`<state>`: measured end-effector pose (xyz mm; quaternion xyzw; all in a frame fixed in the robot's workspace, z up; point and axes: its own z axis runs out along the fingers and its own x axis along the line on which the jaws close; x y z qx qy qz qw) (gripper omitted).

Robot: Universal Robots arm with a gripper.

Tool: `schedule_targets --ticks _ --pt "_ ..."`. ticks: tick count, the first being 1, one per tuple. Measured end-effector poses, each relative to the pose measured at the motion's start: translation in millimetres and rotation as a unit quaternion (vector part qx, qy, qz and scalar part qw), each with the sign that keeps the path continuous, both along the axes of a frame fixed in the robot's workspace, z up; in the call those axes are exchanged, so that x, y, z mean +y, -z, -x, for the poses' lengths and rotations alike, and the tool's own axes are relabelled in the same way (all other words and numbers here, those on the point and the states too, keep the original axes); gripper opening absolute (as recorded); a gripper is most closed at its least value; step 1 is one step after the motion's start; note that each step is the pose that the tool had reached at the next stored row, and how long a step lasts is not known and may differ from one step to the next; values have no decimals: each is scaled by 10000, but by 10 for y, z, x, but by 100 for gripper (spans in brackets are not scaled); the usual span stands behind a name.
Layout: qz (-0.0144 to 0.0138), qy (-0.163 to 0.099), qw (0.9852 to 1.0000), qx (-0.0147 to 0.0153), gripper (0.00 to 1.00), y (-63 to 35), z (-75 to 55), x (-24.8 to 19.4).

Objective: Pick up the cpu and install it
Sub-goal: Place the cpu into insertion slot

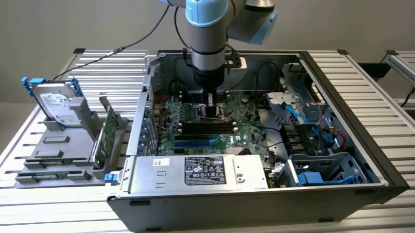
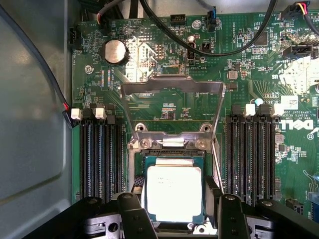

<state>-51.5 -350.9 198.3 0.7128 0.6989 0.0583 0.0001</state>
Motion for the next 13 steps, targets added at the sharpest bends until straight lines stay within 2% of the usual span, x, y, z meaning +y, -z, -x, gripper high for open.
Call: schedule_targets --ticks 13 --pt "-2 2 10000 0 55 0 -7 0"
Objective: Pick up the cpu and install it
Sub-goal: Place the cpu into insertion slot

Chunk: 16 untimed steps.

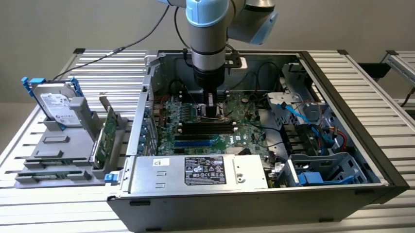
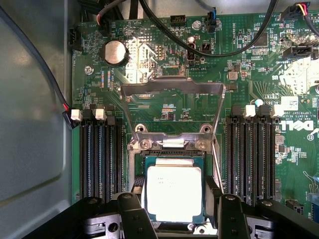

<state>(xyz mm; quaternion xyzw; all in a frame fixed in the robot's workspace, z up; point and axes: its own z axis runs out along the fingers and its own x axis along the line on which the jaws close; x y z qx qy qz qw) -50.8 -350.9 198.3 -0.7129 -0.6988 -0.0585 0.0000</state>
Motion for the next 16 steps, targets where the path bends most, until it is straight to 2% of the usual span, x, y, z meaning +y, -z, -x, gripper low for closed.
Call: schedule_targets --ticks 6,7,16 --pt "0 1 10000 0 56 0 0 0" --pt "0 0 10000 0 63 0 0 -1" --pt "-1 5 10000 0 63 0 0 0"
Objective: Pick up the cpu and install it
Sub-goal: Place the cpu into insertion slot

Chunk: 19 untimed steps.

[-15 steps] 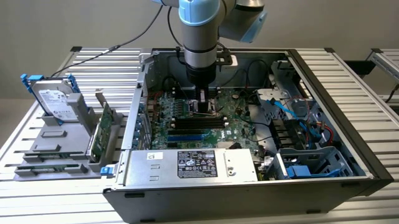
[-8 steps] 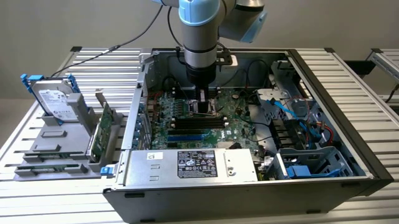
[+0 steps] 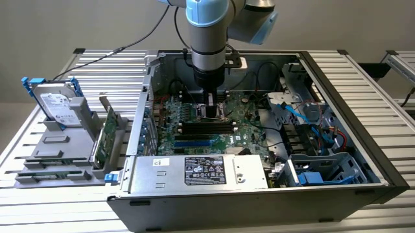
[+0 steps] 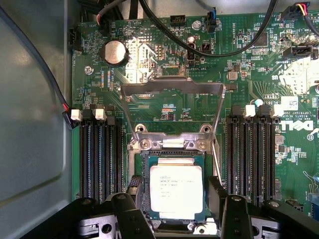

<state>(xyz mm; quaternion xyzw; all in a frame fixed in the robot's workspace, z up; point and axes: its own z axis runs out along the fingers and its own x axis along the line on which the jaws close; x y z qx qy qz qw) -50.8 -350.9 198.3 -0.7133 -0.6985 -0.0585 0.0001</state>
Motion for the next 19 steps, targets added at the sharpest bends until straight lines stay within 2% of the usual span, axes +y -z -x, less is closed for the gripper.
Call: schedule_targets --ticks 19 --pt "-18 149 9999 0 63 3 0 10"
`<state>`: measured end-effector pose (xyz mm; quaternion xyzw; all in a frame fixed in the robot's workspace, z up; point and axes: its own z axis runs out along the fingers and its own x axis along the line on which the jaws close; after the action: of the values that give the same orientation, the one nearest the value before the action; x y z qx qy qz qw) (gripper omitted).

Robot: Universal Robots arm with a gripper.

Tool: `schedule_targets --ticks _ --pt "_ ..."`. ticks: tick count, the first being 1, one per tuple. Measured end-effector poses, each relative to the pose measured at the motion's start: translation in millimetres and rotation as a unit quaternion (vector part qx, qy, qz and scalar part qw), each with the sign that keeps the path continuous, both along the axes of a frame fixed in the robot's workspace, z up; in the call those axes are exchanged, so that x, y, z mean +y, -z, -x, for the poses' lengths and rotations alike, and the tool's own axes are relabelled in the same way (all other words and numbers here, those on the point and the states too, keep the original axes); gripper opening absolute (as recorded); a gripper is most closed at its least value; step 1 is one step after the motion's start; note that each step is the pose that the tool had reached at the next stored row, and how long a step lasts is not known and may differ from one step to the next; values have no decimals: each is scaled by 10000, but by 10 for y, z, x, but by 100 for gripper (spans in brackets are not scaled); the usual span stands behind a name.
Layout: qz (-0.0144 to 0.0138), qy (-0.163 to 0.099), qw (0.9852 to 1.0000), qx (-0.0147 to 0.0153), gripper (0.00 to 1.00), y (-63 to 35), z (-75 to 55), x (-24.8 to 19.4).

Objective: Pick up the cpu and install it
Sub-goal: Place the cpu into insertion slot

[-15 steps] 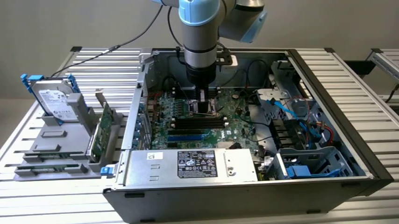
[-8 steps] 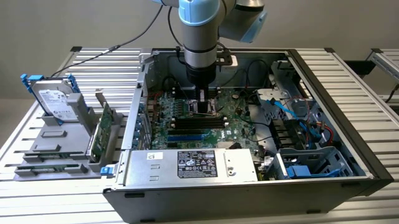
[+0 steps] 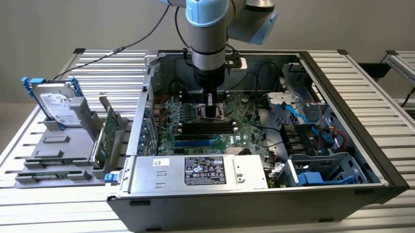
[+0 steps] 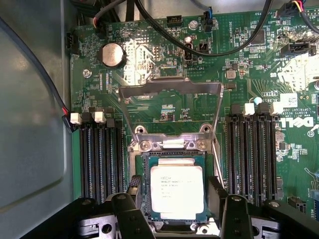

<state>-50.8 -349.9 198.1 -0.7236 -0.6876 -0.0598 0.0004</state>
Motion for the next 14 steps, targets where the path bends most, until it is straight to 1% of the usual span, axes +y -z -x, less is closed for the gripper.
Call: schedule_targets --ticks 8,10,12,14 --pt "-5 2 10000 1 63 0 0 0" --pt "-10 1 10000 0 63 0 0 0" --pt "-28 2 10000 0 63 2 0 0" --pt "-28 2 10000 0 63 2 0 0"
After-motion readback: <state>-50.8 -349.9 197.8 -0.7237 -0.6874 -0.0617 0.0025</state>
